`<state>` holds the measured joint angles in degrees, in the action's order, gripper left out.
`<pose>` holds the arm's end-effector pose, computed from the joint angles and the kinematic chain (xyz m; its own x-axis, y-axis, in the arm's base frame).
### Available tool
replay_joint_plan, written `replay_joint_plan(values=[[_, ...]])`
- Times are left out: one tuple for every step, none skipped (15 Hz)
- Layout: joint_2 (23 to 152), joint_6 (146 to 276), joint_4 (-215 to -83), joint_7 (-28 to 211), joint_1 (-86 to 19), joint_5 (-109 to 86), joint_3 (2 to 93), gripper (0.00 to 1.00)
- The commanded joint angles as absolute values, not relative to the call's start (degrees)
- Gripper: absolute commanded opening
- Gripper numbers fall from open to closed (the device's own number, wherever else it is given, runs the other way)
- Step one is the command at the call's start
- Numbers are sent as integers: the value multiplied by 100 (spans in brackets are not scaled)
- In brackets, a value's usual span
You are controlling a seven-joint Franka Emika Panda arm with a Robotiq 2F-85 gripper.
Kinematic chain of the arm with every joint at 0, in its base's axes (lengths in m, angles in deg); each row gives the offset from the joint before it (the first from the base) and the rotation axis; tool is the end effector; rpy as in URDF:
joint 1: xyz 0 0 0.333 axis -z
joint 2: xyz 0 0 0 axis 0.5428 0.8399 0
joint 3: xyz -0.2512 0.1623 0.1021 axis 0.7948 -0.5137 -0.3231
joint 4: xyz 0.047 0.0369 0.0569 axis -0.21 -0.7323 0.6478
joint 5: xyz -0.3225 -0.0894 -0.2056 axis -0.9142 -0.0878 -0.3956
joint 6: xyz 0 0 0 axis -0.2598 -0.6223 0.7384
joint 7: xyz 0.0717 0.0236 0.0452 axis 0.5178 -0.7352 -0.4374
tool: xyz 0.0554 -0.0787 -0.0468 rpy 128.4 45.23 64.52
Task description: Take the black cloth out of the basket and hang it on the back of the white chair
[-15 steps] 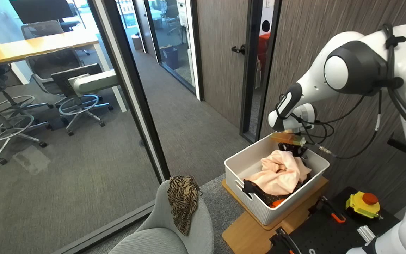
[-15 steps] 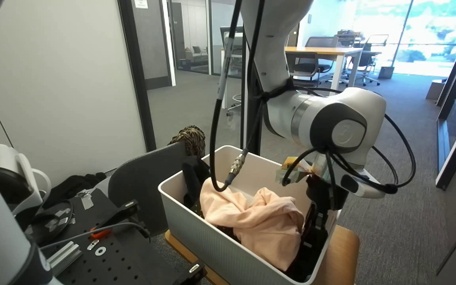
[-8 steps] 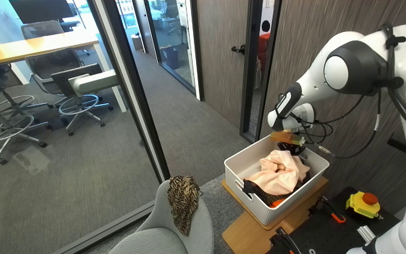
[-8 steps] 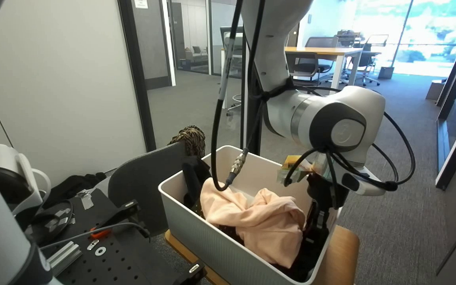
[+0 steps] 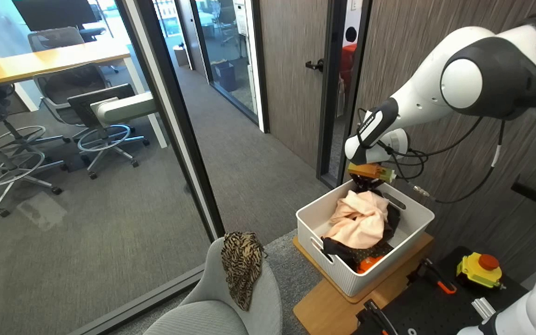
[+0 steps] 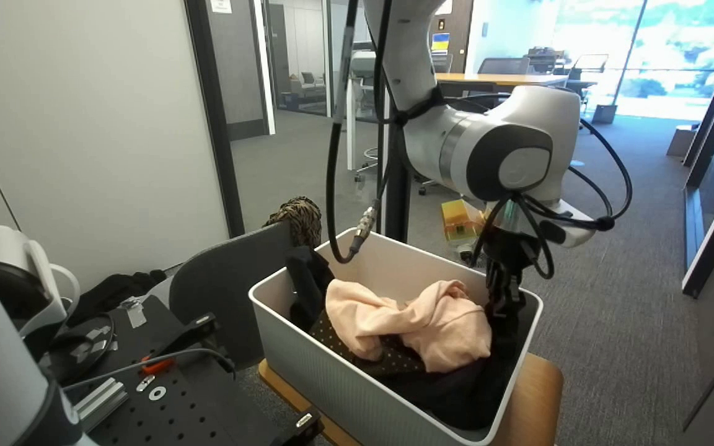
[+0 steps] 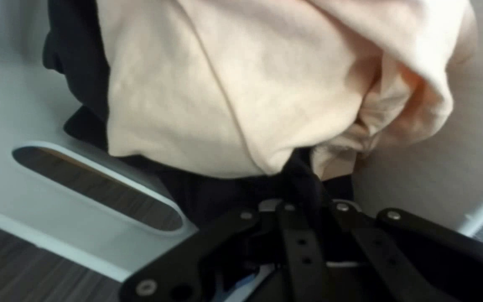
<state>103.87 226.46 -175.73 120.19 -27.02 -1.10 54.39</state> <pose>0.5522 -0.1744 0.1499 0.5705 -0.8212 0.0086 -0.8207 -0.5697 0.0443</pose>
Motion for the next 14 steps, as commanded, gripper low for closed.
replay_joint_plan(values=[[9807,23262,-17957,11181,-2612,179,5159,10],[9703,23410,-18019,10946,-2573,275,5058,10],[9595,23533,-18095,10723,-2545,351,4969,10],[9502,23674,-18155,10465,-2483,466,4848,10],[9384,23798,-18236,10236,-2460,522,4755,10],[9298,23896,-18279,9984,-2399,610,4622,10],[9127,23927,-18373,9792,-2419,616,4531,10],[9034,23972,-18414,9542,-2370,664,4400,10],[8899,23946,-18441,9399,-2426,605,4337,10],[8800,23941,-18463,9165,-2393,639,4216,11],[8665,23862,-18469,9022,-2451,565,4177,10],[8538,23806,-18468,8840,-2471,547,4101,10],[8382,23738,-18477,8654,-2490,514,4044,10],[8275,23723,-18472,8410,-2471,561,3948,10]])
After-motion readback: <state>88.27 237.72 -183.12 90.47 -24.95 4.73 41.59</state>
